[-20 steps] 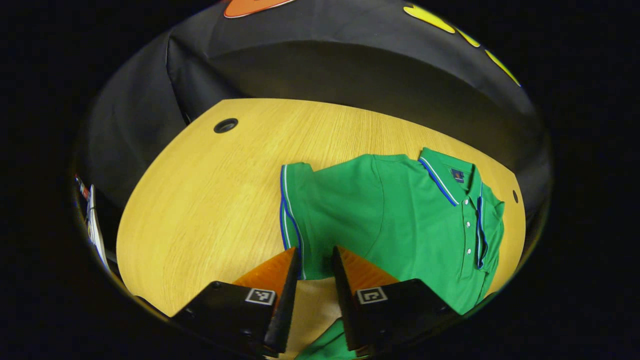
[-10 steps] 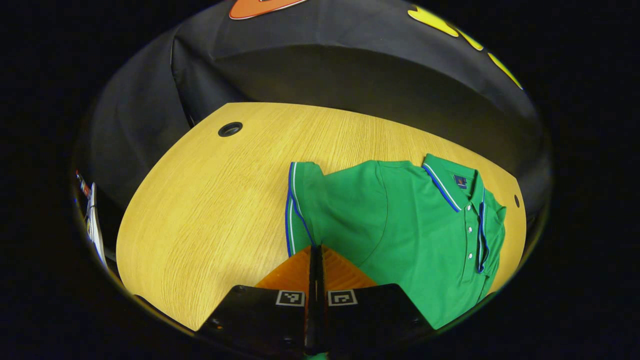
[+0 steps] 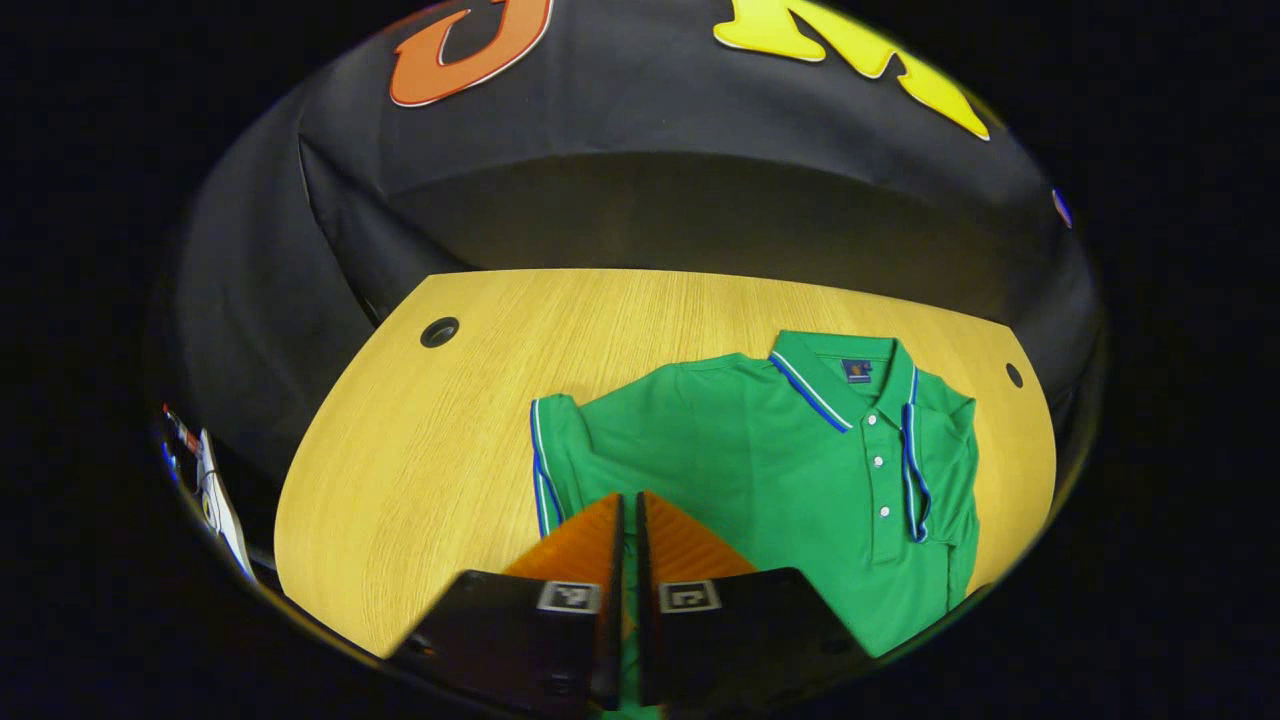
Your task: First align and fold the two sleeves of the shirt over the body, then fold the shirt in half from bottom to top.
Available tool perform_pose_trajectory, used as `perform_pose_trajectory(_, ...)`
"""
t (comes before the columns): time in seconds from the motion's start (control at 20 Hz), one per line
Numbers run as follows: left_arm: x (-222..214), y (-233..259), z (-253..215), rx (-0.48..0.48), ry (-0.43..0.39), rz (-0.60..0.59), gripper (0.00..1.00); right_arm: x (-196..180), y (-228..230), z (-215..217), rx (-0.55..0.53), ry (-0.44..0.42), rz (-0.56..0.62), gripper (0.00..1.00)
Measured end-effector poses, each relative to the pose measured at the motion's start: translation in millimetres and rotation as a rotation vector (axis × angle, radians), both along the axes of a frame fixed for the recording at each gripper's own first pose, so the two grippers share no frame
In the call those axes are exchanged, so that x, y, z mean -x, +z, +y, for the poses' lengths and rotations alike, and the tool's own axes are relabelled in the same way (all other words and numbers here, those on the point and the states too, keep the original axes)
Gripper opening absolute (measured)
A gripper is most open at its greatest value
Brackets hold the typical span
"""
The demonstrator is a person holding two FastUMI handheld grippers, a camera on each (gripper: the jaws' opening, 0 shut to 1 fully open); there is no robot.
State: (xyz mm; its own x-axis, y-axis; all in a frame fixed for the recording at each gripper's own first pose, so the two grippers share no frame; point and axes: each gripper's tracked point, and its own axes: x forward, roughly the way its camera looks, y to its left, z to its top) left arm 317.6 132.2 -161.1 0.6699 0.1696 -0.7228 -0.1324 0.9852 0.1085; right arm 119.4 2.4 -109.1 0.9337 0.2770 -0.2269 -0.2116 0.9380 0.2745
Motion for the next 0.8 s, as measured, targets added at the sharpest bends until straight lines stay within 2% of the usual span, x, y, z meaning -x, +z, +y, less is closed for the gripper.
perform_pose_trajectory(0.1, 3, -8, 25, -0.014, 0.040, 0.005, 0.95, 0, 1, 2, -0.008, 0.005, 0.000, 0.96)
perform_pose_trajectory(0.2, 5, -21, 41, -0.010, 0.064, 0.032, 0.97, -1, -2, 2, -0.012, 0.009, 0.007, 0.96)
perform_pose_trajectory(0.3, 5, -36, 43, 0.038, 0.076, 0.048, 1.00, -3, -5, 1, -0.007, 0.003, 0.016, 0.96)
perform_pose_trajectory(0.45, 3, -55, 32, 0.162, 0.078, 0.079, 0.89, -6, -7, -1, -0.008, -0.002, 0.022, 0.96)
perform_pose_trajectory(0.55, -1, -55, 43, 0.159, 0.096, 0.049, 0.68, -7, -9, -3, -0.008, -0.007, 0.029, 0.92)
perform_pose_trajectory(0.6, 0, -55, 44, 0.164, 0.105, 0.052, 0.48, -7, -10, -2, -0.012, -0.006, 0.032, 0.96)
perform_pose_trajectory(0.75, 1, -56, 41, 0.193, 0.114, 0.052, 0.21, -7, -10, 1, -0.020, 0.002, 0.039, 0.96)
perform_pose_trajectory(0.8, 4, -56, 39, 0.192, 0.117, 0.058, 0.06, -6, -11, 2, -0.020, 0.004, 0.040, 0.92)
